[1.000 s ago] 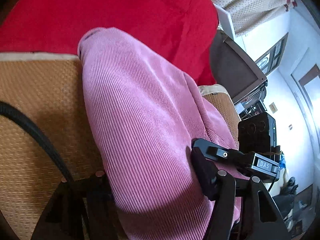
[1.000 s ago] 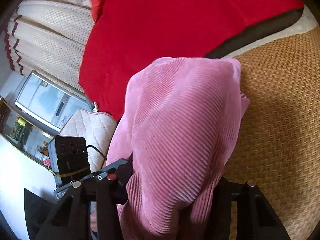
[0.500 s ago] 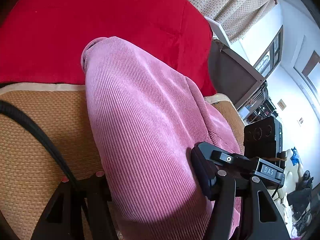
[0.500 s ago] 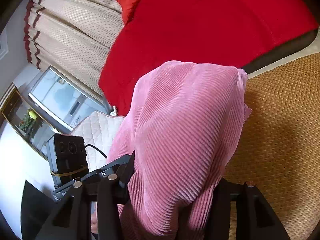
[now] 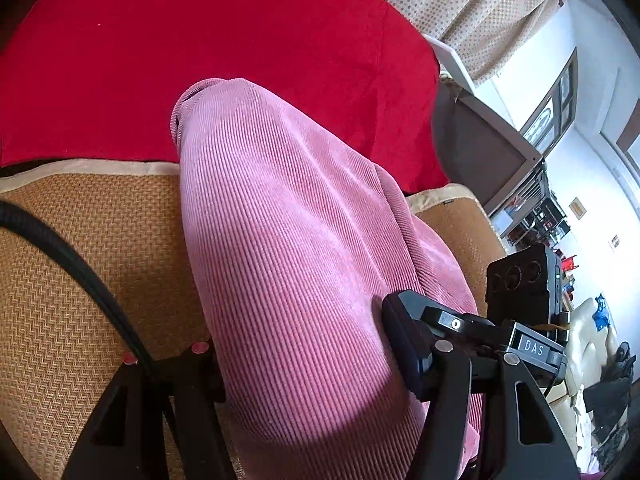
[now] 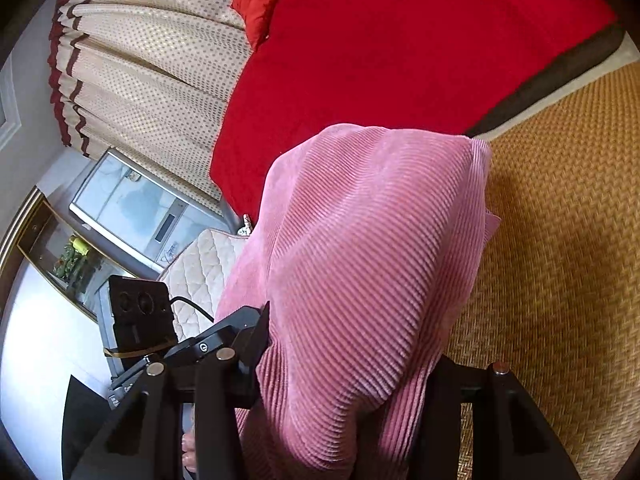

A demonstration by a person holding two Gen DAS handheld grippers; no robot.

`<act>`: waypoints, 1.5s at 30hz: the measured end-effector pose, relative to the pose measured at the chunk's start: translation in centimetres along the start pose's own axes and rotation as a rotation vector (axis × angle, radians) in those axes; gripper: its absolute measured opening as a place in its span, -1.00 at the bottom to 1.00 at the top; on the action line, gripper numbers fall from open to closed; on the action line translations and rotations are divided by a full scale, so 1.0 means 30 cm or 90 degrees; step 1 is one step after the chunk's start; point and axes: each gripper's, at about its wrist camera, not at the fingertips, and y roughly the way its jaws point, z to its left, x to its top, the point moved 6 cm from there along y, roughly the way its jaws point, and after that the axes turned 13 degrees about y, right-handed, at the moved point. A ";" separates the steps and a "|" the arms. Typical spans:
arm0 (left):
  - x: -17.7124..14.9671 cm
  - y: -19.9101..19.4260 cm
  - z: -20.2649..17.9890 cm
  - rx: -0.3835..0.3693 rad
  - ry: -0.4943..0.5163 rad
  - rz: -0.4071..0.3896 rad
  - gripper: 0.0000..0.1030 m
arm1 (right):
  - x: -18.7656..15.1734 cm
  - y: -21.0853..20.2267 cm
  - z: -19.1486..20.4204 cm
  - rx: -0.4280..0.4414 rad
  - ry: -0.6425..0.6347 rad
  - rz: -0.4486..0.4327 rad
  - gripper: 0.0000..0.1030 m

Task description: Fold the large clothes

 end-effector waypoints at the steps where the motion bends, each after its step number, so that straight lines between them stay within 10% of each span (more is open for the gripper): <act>1: -0.006 0.007 0.003 0.003 0.001 0.005 0.25 | -0.002 0.010 0.003 -0.004 0.001 -0.001 -0.01; 26: -0.191 0.169 0.084 0.089 0.000 0.092 0.66 | -0.046 0.074 -0.175 -0.144 0.018 0.024 0.26; 39: -0.212 0.194 0.133 0.107 -0.061 0.103 0.94 | 0.106 -0.125 -0.016 -0.210 -0.058 -0.122 0.28; 45: -0.213 0.195 0.110 0.141 -0.038 0.099 0.96 | 0.152 0.014 0.080 -0.237 -0.147 -0.075 -0.14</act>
